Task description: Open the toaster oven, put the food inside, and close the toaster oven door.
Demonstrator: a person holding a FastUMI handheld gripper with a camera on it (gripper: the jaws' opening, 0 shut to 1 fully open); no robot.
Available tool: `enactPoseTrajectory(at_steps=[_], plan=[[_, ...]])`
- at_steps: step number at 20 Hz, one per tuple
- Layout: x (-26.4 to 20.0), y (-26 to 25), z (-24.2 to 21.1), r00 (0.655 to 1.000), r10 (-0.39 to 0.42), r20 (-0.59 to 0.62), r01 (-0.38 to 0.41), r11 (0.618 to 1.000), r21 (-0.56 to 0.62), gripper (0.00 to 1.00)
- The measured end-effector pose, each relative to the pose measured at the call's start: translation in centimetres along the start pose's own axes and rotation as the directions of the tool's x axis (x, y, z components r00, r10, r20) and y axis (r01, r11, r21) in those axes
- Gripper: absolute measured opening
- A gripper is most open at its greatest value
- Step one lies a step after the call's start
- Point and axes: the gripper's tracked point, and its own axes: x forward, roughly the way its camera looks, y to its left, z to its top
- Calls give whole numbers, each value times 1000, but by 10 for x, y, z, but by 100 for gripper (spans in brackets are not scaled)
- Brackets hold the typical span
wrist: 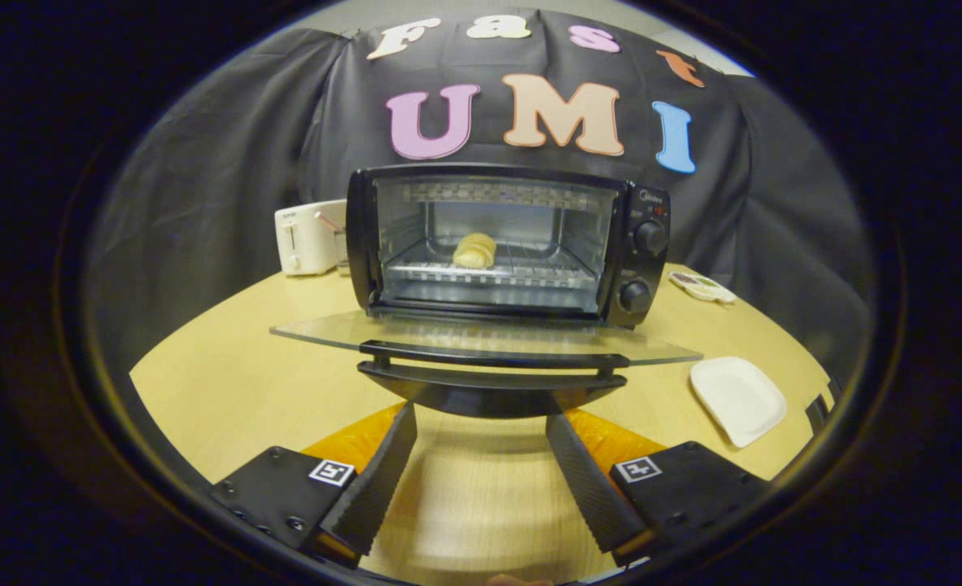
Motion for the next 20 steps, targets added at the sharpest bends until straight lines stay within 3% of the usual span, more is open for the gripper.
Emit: enactPoseTrajectory(at_steps=[9,20], plan=[[20,-8,75,989,-26,143,21,999,41,100],[42,-21,107,976,-45,211,32,997,64,100]])
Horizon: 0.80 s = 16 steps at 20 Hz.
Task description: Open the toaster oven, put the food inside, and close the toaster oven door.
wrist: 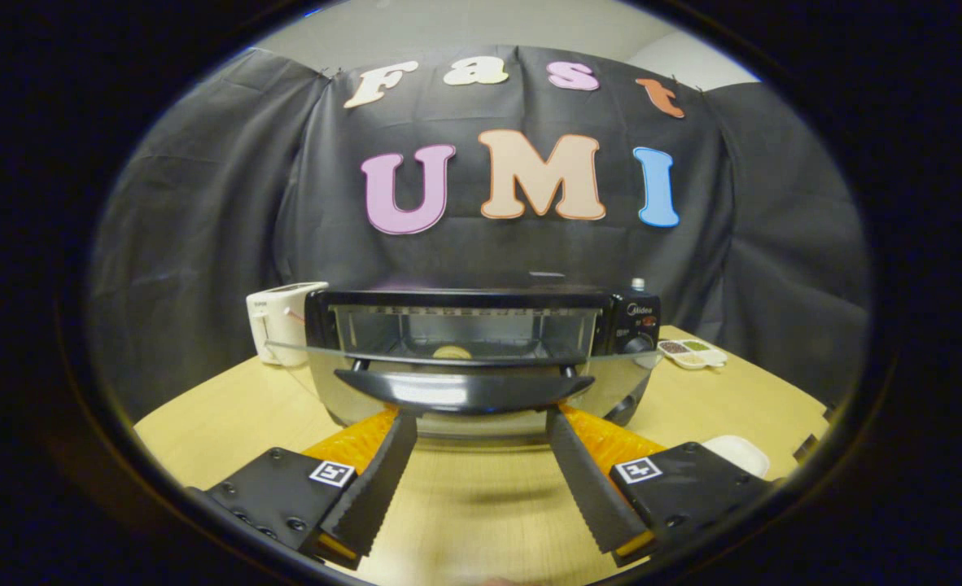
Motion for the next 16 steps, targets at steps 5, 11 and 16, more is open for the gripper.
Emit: enactPoseTrajectory(at_steps=[5,11,16], plan=[[16,-8,19,998,-19,55,20,1000,-6,100],[42,-15,36,995,-43,90,44,999,-9,100],[68,-16,40,996,-51,74,53,998,-21,100]])
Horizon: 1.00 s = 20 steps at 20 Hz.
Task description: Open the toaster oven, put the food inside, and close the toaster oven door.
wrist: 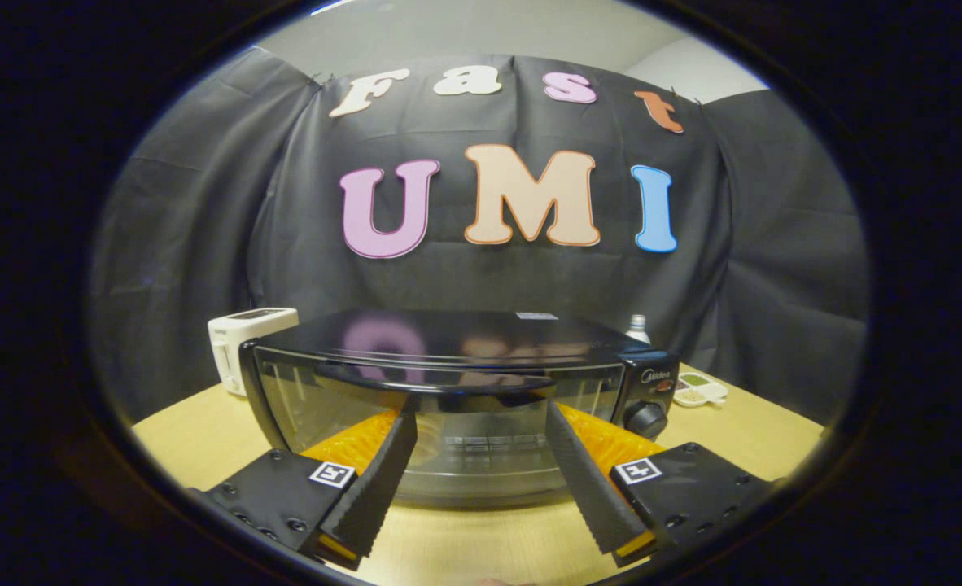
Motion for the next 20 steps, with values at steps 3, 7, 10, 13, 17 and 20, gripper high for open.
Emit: enactPoseTrajectory(at_steps=[3,7,10,13,17,20], plan=[[1,3,1,1000,11,8,-11,1000,-10,99],[0,1,-4,1000,2,14,-1,999,-53,98],[-1,7,-12,1000,20,-2,-20,998,-59,98],[-4,10,-19,999,32,-20,-33,997,-65,98],[-12,12,-11,999,42,1,-42,997,-66,98],[-22,6,5,999,37,36,-34,997,-64,98]])
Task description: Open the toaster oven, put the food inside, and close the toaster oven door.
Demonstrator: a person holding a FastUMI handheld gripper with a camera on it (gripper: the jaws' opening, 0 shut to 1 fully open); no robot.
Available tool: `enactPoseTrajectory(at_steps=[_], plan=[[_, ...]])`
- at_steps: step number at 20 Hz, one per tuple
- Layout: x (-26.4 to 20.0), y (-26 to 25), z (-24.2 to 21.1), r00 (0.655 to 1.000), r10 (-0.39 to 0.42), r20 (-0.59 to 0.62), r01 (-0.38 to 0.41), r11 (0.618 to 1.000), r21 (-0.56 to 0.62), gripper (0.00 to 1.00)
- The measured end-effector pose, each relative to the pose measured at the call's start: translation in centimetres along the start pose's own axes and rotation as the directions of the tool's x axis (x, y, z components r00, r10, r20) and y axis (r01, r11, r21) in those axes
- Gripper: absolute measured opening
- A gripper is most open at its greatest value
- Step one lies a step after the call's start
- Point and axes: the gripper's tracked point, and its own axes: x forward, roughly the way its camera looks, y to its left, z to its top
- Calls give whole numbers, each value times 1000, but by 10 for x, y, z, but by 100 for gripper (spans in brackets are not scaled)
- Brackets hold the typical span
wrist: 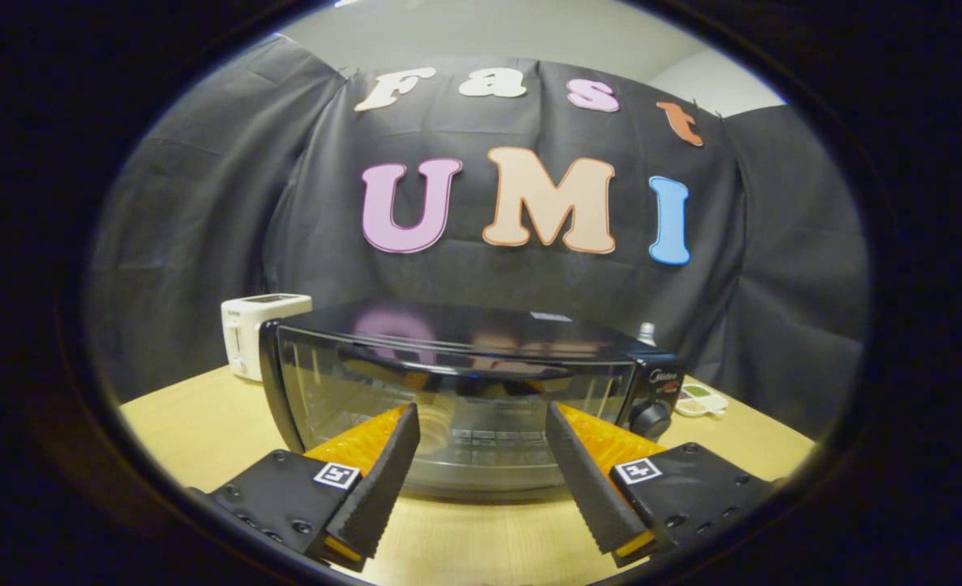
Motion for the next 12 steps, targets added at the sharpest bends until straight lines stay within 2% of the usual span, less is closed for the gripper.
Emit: enactPoseTrajectory(at_steps=[5,12], plan=[[-6,-5,9,1000,16,-2,-16,1000,12,99],[-49,-24,76,995,21,97,-26,998,51,99]])
